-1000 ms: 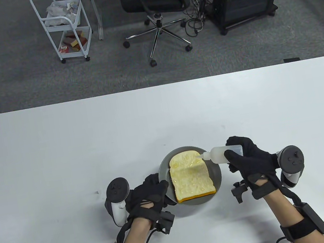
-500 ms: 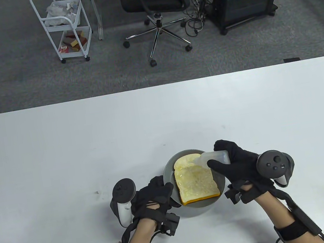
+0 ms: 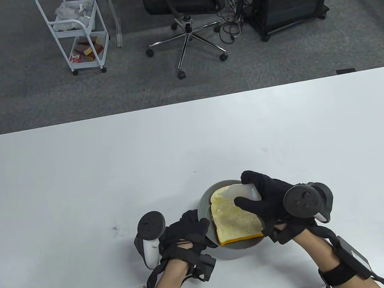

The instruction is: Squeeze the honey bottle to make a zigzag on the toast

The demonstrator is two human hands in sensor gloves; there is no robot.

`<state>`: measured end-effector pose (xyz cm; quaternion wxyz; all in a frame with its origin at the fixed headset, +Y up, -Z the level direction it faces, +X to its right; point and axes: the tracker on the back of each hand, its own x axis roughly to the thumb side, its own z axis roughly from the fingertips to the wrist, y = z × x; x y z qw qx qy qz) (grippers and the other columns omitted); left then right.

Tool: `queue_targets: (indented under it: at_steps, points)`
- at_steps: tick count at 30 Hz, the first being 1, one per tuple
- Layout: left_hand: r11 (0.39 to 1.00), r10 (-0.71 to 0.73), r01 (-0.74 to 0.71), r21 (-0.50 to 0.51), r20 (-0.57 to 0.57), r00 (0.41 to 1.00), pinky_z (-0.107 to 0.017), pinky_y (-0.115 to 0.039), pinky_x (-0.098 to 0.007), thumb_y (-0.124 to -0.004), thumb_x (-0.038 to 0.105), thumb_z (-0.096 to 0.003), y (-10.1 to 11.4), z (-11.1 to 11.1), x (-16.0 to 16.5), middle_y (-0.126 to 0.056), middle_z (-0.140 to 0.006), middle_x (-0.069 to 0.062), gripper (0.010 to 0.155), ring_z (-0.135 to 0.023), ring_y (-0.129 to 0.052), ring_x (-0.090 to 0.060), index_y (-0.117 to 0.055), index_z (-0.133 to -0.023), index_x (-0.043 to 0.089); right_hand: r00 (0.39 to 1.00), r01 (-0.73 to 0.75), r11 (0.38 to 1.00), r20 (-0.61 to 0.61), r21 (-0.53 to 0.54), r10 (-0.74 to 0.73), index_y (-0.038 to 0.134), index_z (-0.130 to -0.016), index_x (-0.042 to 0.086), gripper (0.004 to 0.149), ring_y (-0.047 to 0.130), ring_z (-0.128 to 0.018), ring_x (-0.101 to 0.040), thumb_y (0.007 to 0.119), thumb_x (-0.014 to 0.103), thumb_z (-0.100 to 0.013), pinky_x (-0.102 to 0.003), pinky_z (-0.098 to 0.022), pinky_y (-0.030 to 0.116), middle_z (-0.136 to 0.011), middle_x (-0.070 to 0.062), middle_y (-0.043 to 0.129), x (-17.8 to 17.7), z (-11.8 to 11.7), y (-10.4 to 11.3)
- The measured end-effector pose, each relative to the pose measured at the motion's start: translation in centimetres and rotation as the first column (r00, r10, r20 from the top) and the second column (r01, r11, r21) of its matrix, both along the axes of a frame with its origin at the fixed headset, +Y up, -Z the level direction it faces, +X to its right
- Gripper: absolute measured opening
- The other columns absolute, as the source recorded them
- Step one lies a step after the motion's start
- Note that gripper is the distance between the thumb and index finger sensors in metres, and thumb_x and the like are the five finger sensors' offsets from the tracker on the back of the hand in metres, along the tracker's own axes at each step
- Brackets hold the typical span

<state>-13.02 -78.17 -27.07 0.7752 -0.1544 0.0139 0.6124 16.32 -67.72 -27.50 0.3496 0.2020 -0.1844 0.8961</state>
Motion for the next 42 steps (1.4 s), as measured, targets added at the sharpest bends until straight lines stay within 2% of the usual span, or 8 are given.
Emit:
queue_targets:
  at_steps: [11,42]
  points:
    - [1.0,0.01,-0.01,-0.007,0.014,1.0,-0.028,-0.096,-0.043,-0.088,0.028,-0.0486,-0.2,0.1,0.3,-0.11,-0.057,-0.02,0.051,-0.029,-0.122,-0.024,-0.072,-0.089,0.0,0.999,-0.031,0.999,-0.02,-0.015,0.03,0.08,-0.091,0.008,0.072,0.107,-0.031,-0.023,0.098,0.054,-0.04,-0.043,-0.028,0.094,-0.064,-0.02,0.101,-0.3,0.0,-0.2]
    - [1.0,0.026,-0.026,-0.013,0.01,1.0,-0.028,-0.096,-0.043,-0.088,0.028,-0.0486,-0.2,0.2,0.4,-0.109,-0.056,-0.02,0.051,-0.028,-0.122,-0.024,-0.072,-0.088,0.0,1.0,-0.015,0.999,0.023,-0.029,0.016,0.081,-0.091,0.009,0.07,0.108,-0.031,-0.022,0.098,0.053,-0.04,-0.043,-0.028,0.094,-0.063,-0.02,0.102,1.4,-0.2,0.0]
